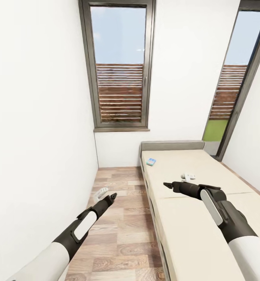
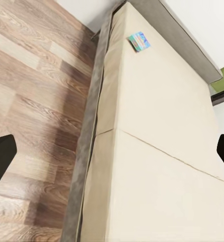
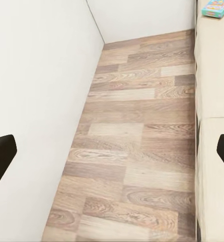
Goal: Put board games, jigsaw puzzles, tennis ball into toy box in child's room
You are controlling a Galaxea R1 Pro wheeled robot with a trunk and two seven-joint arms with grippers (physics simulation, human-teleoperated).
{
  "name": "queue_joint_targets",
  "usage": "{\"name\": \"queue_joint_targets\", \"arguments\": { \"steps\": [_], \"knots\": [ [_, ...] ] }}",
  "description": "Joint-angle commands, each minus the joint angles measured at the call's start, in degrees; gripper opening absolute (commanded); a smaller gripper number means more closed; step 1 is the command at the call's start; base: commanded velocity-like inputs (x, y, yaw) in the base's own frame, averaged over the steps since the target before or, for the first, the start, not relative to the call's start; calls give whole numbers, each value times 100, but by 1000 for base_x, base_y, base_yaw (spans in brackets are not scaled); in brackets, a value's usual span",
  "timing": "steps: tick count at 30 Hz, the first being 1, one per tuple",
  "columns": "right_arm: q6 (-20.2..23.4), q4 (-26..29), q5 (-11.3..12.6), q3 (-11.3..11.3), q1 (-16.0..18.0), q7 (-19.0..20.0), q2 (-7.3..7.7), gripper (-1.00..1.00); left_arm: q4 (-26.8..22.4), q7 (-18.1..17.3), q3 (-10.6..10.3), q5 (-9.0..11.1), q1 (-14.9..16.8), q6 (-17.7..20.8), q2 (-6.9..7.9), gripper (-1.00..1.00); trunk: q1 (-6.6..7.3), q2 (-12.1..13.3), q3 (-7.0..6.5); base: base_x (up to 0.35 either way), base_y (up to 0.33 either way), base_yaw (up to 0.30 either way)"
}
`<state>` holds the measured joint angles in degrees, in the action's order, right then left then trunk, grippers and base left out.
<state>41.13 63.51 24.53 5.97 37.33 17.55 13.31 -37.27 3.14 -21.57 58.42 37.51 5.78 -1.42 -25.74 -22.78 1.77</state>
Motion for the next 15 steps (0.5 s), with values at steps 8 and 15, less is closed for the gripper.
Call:
{"name": "queue_joint_targets", "arguments": {
  "steps": [8, 15],
  "knots": [
    [21, -14, 5, 44, 5, 12, -7, 100, 80, 154, 196, 50, 3, -157, 10, 100, -4, -14, 15, 0, 0, 0],
    [25, -21, 9, 62, 7, 12, -12, 100, 209, 196, 332, 62, 2, -239, 10, 100, -4, -14, 16, 0, 0, 0]
  ]
}}
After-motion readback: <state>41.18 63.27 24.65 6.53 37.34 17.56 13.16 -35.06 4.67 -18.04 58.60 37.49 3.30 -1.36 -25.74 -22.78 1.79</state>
